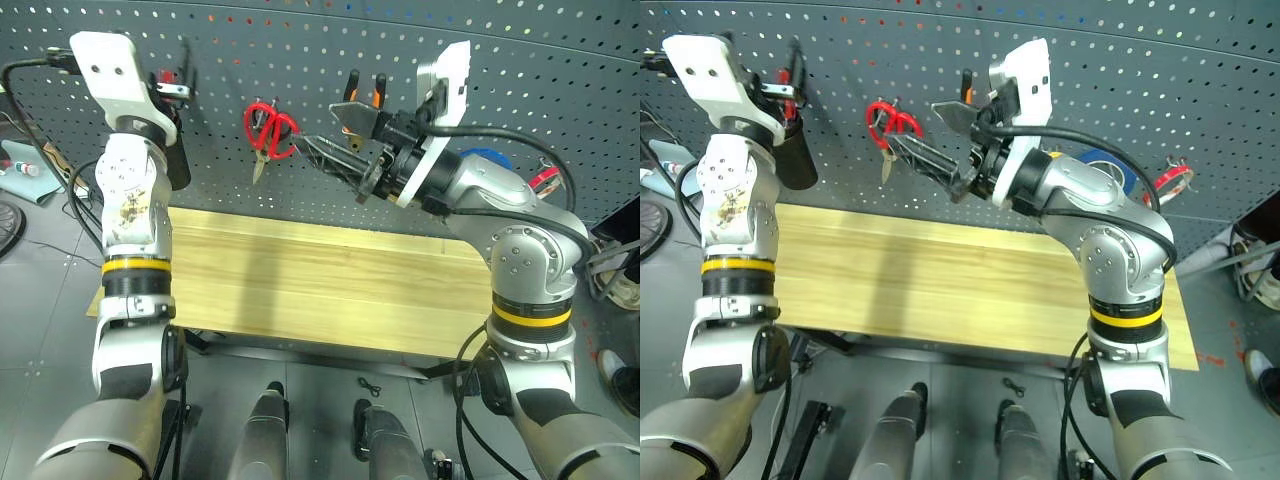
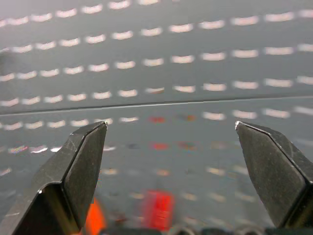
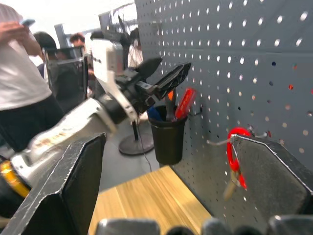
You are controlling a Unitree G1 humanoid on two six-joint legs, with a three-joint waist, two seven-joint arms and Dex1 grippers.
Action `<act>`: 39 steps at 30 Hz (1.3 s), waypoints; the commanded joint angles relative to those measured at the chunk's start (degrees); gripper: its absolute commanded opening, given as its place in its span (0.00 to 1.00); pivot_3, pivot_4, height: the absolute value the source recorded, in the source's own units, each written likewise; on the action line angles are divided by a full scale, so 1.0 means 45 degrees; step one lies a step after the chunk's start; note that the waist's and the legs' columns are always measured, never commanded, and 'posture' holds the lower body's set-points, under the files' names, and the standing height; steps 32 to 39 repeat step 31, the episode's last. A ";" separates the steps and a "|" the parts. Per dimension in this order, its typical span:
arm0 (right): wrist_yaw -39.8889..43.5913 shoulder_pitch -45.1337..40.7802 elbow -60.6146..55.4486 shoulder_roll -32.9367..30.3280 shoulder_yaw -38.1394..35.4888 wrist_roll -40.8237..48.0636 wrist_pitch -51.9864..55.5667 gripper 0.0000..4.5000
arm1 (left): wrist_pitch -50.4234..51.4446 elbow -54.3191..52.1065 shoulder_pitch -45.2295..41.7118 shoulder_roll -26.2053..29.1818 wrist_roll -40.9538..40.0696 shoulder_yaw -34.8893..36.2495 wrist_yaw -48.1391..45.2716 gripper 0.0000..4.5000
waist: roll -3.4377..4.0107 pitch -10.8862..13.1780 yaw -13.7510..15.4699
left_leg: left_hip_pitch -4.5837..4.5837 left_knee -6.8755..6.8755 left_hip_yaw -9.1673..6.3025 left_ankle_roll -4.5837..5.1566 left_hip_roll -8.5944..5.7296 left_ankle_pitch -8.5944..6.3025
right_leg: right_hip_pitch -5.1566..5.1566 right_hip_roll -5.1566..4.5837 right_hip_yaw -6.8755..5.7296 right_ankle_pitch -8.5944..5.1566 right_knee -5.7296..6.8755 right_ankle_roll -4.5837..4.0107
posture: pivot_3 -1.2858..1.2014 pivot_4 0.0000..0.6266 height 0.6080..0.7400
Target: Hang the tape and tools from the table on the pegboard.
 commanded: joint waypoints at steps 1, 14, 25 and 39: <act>0.1010 0.1372 -0.0507 -0.0873 0.0187 -0.0506 -0.0519 1.00 | 0.2495 -0.3177 0.0995 0.0584 -0.1649 -0.0629 -0.2151 0.99 | 0.0000 0.0028 0.0015 | 0.0000 0.0001 0.0001 0.0000 -0.0002 0.0000 | -0.0002 -0.0004 0.0000 -0.0006 0.0000 -0.0005 | 0.59 0.50 1.00; -0.1903 0.7056 -0.0369 -0.1083 0.0719 -0.5242 -0.2409 1.00 | 0.8140 -0.7399 0.7777 0.1397 -0.2875 -0.3889 -0.4127 0.99 | 0.0087 0.0137 -0.0293 | 0.0060 -0.0009 0.0036 0.0001 0.0045 0.0000 | 0.0001 0.0016 0.0008 -0.0131 0.0015 -0.0041 | 0.57 0.39 1.00; -0.4633 0.9977 0.1643 0.0008 -0.0747 -0.7646 -0.4726 1.00 | 0.4907 -0.1954 0.8016 0.0586 0.0098 -0.4546 -0.4254 0.99 | 0.0087 -0.0546 -0.0588 | 0.0074 -0.0010 0.0088 -0.0096 0.0048 -0.0062 | 0.0014 0.0008 0.0010 -0.0083 -0.0041 -0.0027 | 0.55 0.22 1.00; -0.4905 0.9956 0.2405 0.0519 -0.0996 -0.7880 -0.5159 1.00 | 0.3816 -0.0297 0.7671 0.0183 0.0707 -0.4432 -0.4484 0.99 | 0.0083 -0.1061 -0.0752 | 0.0117 -0.0054 0.0096 -0.0098 0.0049 -0.0063 | 0.0036 0.0011 0.0010 -0.0084 -0.0045 -0.0026 | 0.55 0.13 1.00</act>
